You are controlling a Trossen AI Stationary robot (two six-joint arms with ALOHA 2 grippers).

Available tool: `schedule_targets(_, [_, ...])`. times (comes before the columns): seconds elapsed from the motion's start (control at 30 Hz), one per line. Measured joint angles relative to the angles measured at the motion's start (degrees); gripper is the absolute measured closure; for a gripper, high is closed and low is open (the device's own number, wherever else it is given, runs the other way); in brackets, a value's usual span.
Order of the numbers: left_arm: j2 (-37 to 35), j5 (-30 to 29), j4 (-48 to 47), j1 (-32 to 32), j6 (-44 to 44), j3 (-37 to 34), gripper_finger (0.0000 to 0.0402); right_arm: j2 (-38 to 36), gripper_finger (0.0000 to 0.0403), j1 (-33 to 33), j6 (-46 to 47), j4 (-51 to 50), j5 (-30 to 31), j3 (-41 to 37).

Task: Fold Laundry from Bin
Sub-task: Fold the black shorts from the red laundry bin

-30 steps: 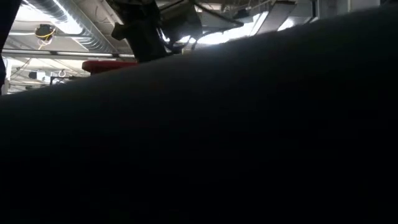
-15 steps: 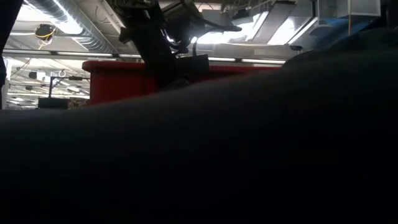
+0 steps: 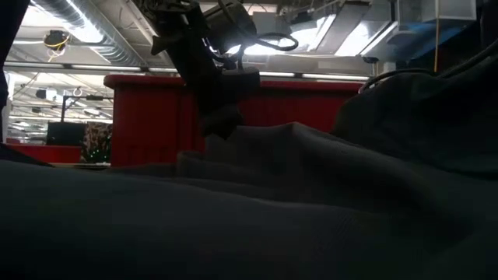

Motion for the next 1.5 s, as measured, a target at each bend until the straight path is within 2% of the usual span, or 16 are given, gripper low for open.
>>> schedule_targets(0.13, [0.0, 0.7, 0.4, -0.1, -0.1, 0.0, 0.0377, 0.0, 0.0221, 0.0, 0.0, -0.2, -1.1, 0.0])
schedule_targets(0.33, [-0.1, 9.0, 2.1, -1.1, -3.4, 0.0, 0.0343, -0.7, 0.0221, 0.0, -0.3, -2.0, -0.8, 1.6])
schedule_targets(0.57, [-0.4, 10.9, 1.8, -3.4, -5.0, 0.0, 0.0267, -1.3, 0.0221, 0.1, -3.2, -14.4, -0.9, 9.1])
schedule_targets(0.83, [-4.7, 11.3, -0.2, -6.3, -5.1, 0.0, 0.0209, -1.4, 0.0221, 0.1, -4.7, -16.3, 0.3, 14.9])
schedule_targets(0.97, [-8.5, 12.0, -3.7, -7.7, -7.0, 0.0, 0.0202, -1.4, 0.0221, 0.1, -4.9, -18.8, 0.5, 17.4])
schedule_targets(1.03, [-10.2, 14.6, -6.0, -8.0, -8.6, 0.0, 0.0203, -1.4, 0.0221, 0.1, -4.9, -19.6, 0.6, 18.3])
schedule_targets(1.3, [-11.4, 36.0, -16.2, -8.9, -20.3, 0.0, 0.0220, -1.4, 0.0221, 3.7, -4.7, -16.7, 2.9, 20.0])
schedule_targets(1.5, [-9.3, 37.6, -15.7, -10.5, -24.4, 0.0, 0.0235, -0.9, 0.0221, 8.4, -4.7, -5.8, 10.2, 19.6])
